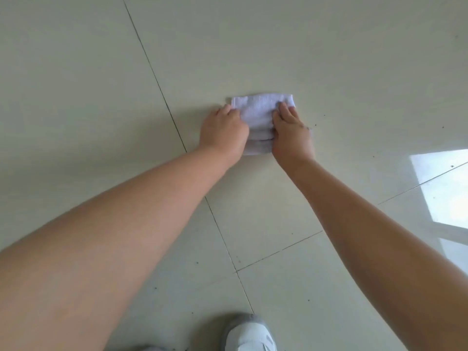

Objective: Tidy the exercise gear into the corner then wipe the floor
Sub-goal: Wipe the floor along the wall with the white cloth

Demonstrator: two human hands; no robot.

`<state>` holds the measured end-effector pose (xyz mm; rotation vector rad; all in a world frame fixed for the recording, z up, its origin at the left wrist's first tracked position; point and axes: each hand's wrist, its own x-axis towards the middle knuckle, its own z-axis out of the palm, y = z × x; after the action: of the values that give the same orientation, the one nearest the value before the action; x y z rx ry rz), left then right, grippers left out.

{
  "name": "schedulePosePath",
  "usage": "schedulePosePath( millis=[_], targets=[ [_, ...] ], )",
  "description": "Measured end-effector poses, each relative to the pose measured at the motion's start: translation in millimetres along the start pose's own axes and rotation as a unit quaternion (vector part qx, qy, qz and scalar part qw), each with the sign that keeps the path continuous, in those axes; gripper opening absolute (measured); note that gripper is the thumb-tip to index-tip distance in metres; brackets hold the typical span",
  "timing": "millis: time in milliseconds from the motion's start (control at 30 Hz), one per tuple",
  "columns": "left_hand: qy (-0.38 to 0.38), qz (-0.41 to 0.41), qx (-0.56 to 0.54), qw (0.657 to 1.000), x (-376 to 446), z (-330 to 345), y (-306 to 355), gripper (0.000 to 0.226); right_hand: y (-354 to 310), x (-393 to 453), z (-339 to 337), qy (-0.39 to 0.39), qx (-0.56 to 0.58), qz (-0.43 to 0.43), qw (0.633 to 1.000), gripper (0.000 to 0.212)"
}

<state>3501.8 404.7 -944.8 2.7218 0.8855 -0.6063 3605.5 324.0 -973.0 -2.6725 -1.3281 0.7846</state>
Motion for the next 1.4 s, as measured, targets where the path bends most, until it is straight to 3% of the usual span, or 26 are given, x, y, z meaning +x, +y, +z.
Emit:
schedulePosePath(
  millis=[67, 267, 333, 400, 467, 500, 667, 800, 967, 1133, 1400],
  targets=[
    [-0.009, -0.001, -0.016, 1.0, -2.7, 5.5, -16.0, 0.033, -9.7, -4.0, 6.0, 0.025, 0.015, 0.006, 1.0, 0.052],
    [0.104, 0.168, 0.063, 0.978, -49.4, 42.9, -29.3, 0.033, -13.4, -77.4, 35.3, 0.046, 0.003, -0.061, 0.997, 0.045],
    [0.054, 0.181, 0.076, 0.979, -75.9, 35.4, -20.0, 0.039, -16.2, -99.9, 36.6, -0.02, -0.018, -0.04, 0.999, 0.043],
    [-0.057, 0.205, 0.096, 0.972, -97.0, 28.4, -11.6, 0.038, -22.2, -123.6, 33.3, -0.129, -0.015, 0.022, 0.991, 0.043],
    [-0.193, 0.173, 0.058, 0.964, -124.1, 21.8, -3.8, 0.033, -34.0, -152.2, 22.9, -0.216, -0.025, 0.053, 0.975, 0.039],
    [-0.217, 0.168, 0.054, 0.96, -139.2, 12.7, -2.0, 0.033, -43.1, -167.0, 15.7, -0.243, -0.044, 0.045, 0.968, 0.036],
    [-0.217, 0.087, 0.027, 0.972, -206.4, -36.2, -11.7, 0.033, -87.2, -225.3, -34.6, -0.289, -0.095, 0.005, 0.953, 0.02],
    [-0.223, 0.036, 0.008, 0.974, -265.5, -96.2, -31.2, 0.03, -126.4, -249.7, -96.6, -0.287, -0.096, -0.028, 0.953, 0.029],
    [-0.202, -0.061, -0.045, 0.976, -336.7, -187.0, -55.8, 0.03, -189.1, -274.9, -198.0, -0.26, -0.118, -0.129, 0.95, 0.025],
    [-0.116, -0.173, -0.086, 0.974, -391.3, -293.2, -92.4, 0.027, -266.0, -278.8, -291.9, -0.21, -0.093, -0.209, 0.951, 0.026],
    [-0.008, -0.379, -0.119, 0.918, -517.7, -410.9, -145.6, 0.027, -414.1, -331.1, -402.7, -0.138, -0.122, -0.406, 0.895, 0.028]
  ],
)
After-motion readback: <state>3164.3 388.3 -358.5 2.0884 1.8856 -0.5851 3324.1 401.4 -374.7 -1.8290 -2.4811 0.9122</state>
